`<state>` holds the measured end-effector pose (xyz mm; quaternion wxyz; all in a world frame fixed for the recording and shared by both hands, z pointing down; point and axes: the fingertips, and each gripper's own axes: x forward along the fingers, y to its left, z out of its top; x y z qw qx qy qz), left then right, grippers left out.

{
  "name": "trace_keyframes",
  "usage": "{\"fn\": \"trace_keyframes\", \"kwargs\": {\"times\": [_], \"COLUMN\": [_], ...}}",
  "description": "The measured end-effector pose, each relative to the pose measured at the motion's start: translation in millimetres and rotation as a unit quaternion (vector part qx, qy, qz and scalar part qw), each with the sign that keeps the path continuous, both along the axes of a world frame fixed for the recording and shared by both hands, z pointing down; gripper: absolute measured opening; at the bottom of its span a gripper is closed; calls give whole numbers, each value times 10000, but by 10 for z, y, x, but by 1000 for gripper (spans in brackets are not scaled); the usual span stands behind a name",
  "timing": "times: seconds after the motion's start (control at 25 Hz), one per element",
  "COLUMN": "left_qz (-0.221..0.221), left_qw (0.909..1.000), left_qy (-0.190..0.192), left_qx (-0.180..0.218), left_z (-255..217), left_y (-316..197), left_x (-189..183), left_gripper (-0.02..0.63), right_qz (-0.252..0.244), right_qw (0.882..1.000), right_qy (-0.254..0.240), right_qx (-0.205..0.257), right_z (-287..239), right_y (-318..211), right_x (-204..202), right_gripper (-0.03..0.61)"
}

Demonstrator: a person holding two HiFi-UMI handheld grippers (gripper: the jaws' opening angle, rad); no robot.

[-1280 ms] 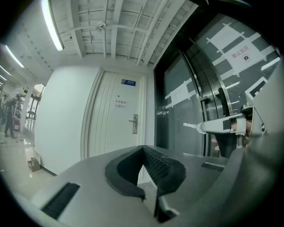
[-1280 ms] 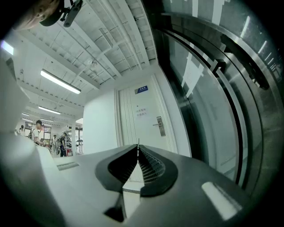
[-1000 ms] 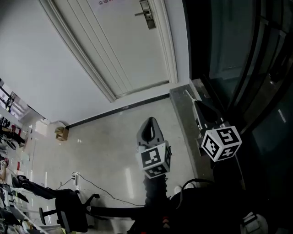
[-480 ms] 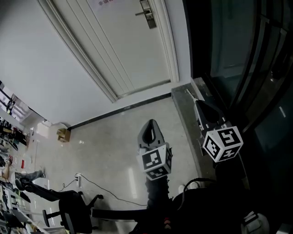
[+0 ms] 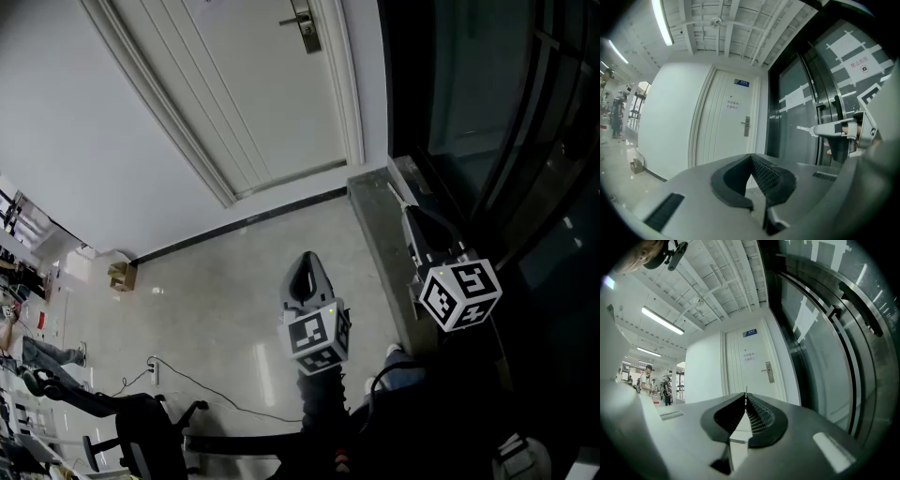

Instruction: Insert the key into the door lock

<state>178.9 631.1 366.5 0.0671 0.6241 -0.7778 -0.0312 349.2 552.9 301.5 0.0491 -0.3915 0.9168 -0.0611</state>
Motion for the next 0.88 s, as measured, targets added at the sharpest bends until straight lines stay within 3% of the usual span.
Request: {"fn": "trace_keyframes", "kwargs": {"times": [0.28, 0.88], "left_qz": [-165, -307], "left_qw": [9998, 9995], "left_qy": [98, -32], "left_qx": [59, -5], "left_z": [84, 31], "left_y": [-290, -1910], "left_x": [-287, -904], "left_gripper": [2, 0], "right_qz": [-95, -325], "right_qw": [9999, 9995], "right_qy": [-15, -20], "right_qx": [54, -39], "right_z": [45, 79], "right_y": [-378, -2043], "right_x": [-283, -965], "right_gripper": [12, 12]}}
